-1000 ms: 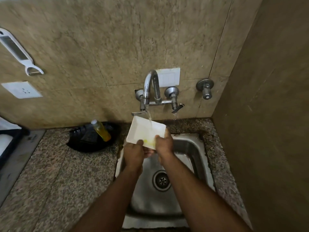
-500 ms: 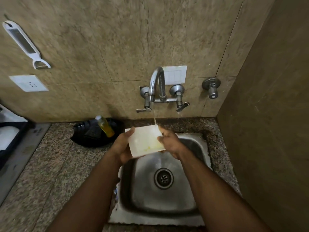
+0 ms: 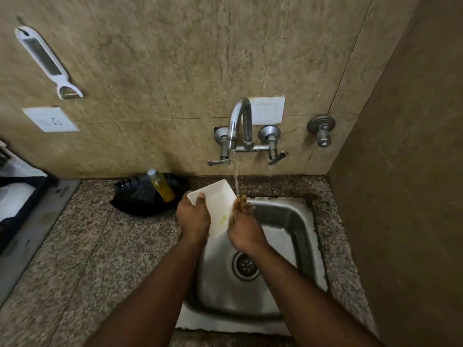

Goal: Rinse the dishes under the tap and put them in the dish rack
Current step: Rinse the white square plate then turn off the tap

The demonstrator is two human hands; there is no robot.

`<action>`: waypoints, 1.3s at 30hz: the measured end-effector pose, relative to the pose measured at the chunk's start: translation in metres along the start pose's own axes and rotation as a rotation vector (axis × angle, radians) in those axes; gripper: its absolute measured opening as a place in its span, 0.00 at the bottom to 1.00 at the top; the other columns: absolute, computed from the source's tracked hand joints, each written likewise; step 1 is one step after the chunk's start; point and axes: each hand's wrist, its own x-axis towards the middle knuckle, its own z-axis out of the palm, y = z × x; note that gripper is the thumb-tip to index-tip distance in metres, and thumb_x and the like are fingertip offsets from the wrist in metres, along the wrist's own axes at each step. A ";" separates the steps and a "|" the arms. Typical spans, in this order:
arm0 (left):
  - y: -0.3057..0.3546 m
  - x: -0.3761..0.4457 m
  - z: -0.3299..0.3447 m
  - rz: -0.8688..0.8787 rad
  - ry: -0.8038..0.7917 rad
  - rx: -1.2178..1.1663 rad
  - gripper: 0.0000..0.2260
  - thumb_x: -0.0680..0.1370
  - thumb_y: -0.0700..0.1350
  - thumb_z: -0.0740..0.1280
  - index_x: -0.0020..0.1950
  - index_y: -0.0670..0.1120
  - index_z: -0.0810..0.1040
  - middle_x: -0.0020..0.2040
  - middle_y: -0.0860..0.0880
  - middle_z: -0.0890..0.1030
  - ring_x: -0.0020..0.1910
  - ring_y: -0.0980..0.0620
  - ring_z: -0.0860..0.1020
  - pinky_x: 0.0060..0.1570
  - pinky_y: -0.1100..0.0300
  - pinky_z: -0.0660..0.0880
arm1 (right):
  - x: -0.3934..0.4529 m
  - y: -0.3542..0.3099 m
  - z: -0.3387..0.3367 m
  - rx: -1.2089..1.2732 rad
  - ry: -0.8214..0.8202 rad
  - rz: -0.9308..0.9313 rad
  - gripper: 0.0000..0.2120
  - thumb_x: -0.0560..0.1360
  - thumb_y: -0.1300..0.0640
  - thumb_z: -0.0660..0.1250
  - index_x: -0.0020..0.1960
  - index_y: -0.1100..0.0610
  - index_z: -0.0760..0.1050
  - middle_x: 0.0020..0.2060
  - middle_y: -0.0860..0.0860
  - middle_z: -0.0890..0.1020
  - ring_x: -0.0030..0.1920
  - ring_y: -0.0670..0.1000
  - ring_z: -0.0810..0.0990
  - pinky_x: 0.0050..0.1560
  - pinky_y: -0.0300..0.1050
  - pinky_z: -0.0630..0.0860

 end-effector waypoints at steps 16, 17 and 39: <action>-0.006 -0.038 0.018 -0.153 0.078 -0.267 0.19 0.72 0.53 0.69 0.57 0.43 0.83 0.50 0.44 0.87 0.49 0.43 0.86 0.50 0.40 0.84 | 0.028 -0.014 -0.012 0.428 0.185 0.354 0.28 0.85 0.51 0.53 0.83 0.47 0.49 0.75 0.59 0.68 0.68 0.60 0.74 0.66 0.51 0.73; -0.009 -0.042 0.019 -0.167 0.060 -0.299 0.18 0.71 0.52 0.70 0.56 0.44 0.83 0.49 0.44 0.87 0.48 0.43 0.86 0.49 0.39 0.84 | 0.034 -0.010 -0.021 0.432 0.174 0.399 0.27 0.85 0.50 0.52 0.82 0.46 0.49 0.73 0.58 0.72 0.66 0.59 0.76 0.64 0.50 0.73; 0.009 -0.023 0.007 -0.392 -0.296 -0.237 0.19 0.63 0.27 0.79 0.48 0.42 0.82 0.44 0.43 0.86 0.40 0.42 0.86 0.34 0.51 0.83 | -0.012 0.008 -0.042 0.896 0.033 0.359 0.20 0.77 0.66 0.62 0.64 0.49 0.69 0.55 0.52 0.81 0.48 0.54 0.83 0.35 0.49 0.83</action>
